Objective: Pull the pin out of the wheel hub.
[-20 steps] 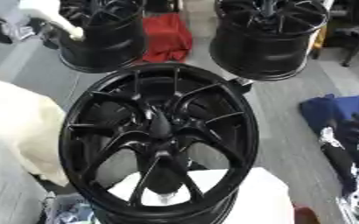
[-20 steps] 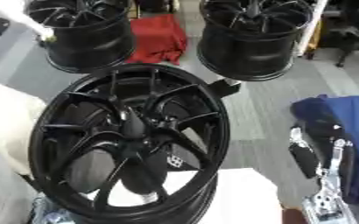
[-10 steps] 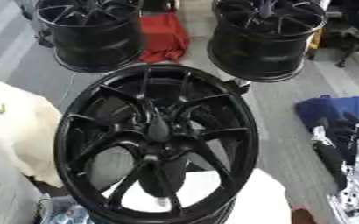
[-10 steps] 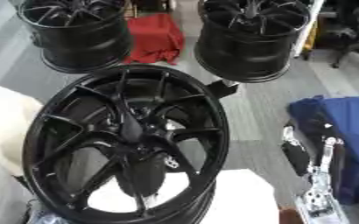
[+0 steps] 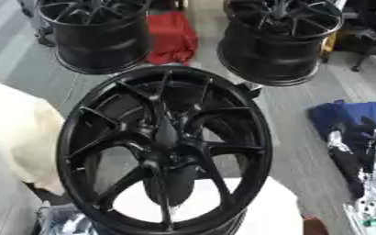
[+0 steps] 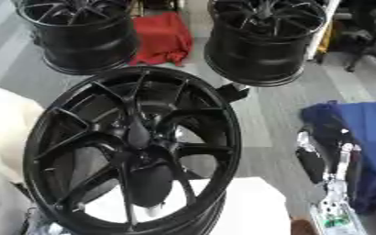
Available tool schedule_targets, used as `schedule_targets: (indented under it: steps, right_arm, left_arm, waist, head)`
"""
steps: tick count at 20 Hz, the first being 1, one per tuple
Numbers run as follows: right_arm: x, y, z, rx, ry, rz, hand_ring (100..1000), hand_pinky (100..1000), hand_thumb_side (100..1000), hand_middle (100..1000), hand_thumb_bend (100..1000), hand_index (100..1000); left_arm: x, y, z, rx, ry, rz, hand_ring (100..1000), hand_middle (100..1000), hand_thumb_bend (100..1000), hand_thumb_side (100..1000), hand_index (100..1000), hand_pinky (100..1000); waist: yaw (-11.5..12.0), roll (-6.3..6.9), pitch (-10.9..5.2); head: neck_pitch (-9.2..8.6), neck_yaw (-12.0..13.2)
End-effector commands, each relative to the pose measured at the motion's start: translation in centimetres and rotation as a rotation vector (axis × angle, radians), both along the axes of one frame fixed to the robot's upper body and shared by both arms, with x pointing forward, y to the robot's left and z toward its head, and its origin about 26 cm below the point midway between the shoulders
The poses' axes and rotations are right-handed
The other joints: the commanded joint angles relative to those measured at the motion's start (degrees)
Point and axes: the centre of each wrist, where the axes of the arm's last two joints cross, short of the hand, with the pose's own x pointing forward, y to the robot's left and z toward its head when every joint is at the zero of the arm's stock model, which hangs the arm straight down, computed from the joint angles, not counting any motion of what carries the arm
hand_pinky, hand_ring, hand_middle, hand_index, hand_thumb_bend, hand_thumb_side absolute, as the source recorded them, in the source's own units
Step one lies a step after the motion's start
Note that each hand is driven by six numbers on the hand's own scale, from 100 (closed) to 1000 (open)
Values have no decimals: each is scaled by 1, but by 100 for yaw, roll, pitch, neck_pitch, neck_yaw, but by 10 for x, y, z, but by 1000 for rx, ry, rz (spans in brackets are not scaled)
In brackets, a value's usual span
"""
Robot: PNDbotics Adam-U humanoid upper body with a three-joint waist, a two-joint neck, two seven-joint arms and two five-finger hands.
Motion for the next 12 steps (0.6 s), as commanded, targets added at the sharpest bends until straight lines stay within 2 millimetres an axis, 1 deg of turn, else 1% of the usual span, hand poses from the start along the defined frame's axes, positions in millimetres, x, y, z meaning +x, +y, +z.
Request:
schedule_targets:
  steps: [1, 3, 5, 6, 7, 9, 12]
  right_arm:
    - [2, 2, 7, 0, -24, 17, 684, 734, 416, 711, 217, 858]
    - [2, 2, 7, -2, -22, 23, 684, 734, 416, 711, 217, 858]
    - [2, 2, 7, -5, -21, 27, 684, 734, 416, 711, 217, 858]
    - [2, 2, 7, -6, -20, 27, 684, 734, 418, 711, 214, 857]
    - [2, 4, 6, -1, -19, 31, 684, 734, 418, 711, 214, 857]
    - [2, 6, 6, 6, -19, 36, 684, 734, 419, 711, 214, 857]
    - [2, 5, 6, 4, -18, 34, 683, 734, 418, 711, 214, 857]
  left_arm:
    - [-10, -2, 2, 146, -137, -391, 707, 689, 100, 882, 866, 650]
    - [-25, -7, -10, 93, -167, -345, 707, 689, 100, 882, 866, 650]
    - [-32, -17, -18, 44, -195, -318, 707, 689, 100, 882, 866, 650]
    - [-32, -23, -21, 26, -204, -312, 704, 677, 100, 879, 858, 643]
    - [-30, -28, -23, 1, -222, -300, 704, 676, 100, 881, 857, 642]
    - [-28, -38, -25, -50, -262, -271, 705, 677, 100, 876, 857, 641]
    - [-25, -57, -30, -132, -305, -253, 699, 670, 100, 876, 854, 636]
  waist:
    - [-34, 12, -82]
    - [-72, 27, -96]
    - [-90, 47, -104]
    - [-90, 52, -105]
    - [-87, 13, -102]
    - [-90, -18, -100]
    - [-83, -17, -102]
  head:
    - [6, 89]
    - [20, 134]
    - [28, 153]
    - [31, 154]
    - [34, 154]
    - [42, 165]
    - [37, 149]
